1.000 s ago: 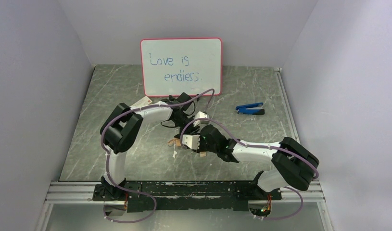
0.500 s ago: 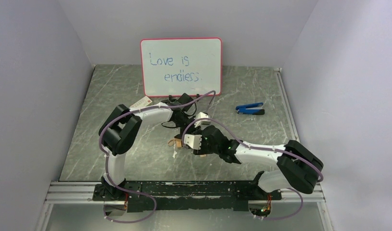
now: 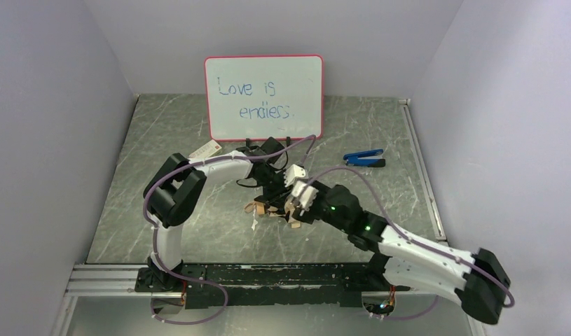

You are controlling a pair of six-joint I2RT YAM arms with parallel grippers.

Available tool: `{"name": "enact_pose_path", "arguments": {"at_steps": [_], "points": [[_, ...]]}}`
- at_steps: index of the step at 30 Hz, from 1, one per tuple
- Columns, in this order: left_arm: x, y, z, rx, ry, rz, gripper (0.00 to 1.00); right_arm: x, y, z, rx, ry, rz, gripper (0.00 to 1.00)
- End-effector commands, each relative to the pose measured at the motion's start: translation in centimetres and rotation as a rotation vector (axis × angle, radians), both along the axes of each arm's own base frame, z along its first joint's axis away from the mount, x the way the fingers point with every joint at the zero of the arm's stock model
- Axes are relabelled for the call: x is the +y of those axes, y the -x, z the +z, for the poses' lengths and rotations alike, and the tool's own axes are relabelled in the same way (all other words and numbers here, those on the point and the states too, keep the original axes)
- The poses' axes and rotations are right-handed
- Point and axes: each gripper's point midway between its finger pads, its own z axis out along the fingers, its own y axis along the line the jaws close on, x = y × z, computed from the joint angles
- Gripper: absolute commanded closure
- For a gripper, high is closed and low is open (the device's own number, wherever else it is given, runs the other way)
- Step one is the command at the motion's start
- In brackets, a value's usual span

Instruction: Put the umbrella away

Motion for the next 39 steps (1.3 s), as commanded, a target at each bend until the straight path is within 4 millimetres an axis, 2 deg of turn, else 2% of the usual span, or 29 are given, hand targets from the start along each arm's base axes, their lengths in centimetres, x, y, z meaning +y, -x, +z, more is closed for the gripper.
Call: {"name": "enact_pose_path", "arguments": {"at_steps": [1,4,6,9,11,12,16,20,23,28,39], "points": [[2.7,0.5,-5.4,-0.028,-0.19,0.031,0.95,-0.3,1.3,3.9,0.095,-0.355,-0.119,0.3],[2.7,0.1,-5.3,-0.042,-0.193,0.064,0.95,-1.8,1.4,5.4,0.172,-0.535,-0.251,0.31],[2.8,0.0,-5.4,-0.046,-0.202,0.079,0.95,-3.0,1.4,5.7,0.248,-0.647,-0.372,0.33],[2.8,-0.3,-5.5,-0.061,-0.214,0.105,0.95,-5.7,0.9,5.0,0.359,-0.773,-0.637,0.36],[2.7,-0.7,-5.4,-0.08,-0.217,0.131,0.95,-7.6,1.0,3.4,0.431,-0.808,-0.812,0.37],[2.7,-1.0,-5.3,-0.091,-0.222,0.148,0.95,-7.9,1.3,2.9,0.471,-0.832,-0.862,0.37],[3.0,-1.4,-5.2,-0.12,-0.237,0.167,0.95,-7.5,2.7,0.4,0.662,-0.926,-0.975,0.4],[3.7,-1.7,-5.3,-0.16,-0.258,0.167,0.95,-6.0,4.1,-2.2,0.839,-0.979,-1.003,0.47],[4.3,-1.9,-5.4,-0.181,-0.282,0.177,0.95,-4.8,5.0,-4.8,0.95,-0.966,-1.027,0.5],[4.8,-2.2,-5.5,-0.202,-0.301,0.196,0.95,-3.5,5.6,-7.4,1.041,-0.925,-1.063,0.55],[6.2,-3.1,-5.8,-0.267,-0.36,0.222,0.95,-1.6,5.4,-9.7,1.118,-0.938,-1.073,0.6]]}}
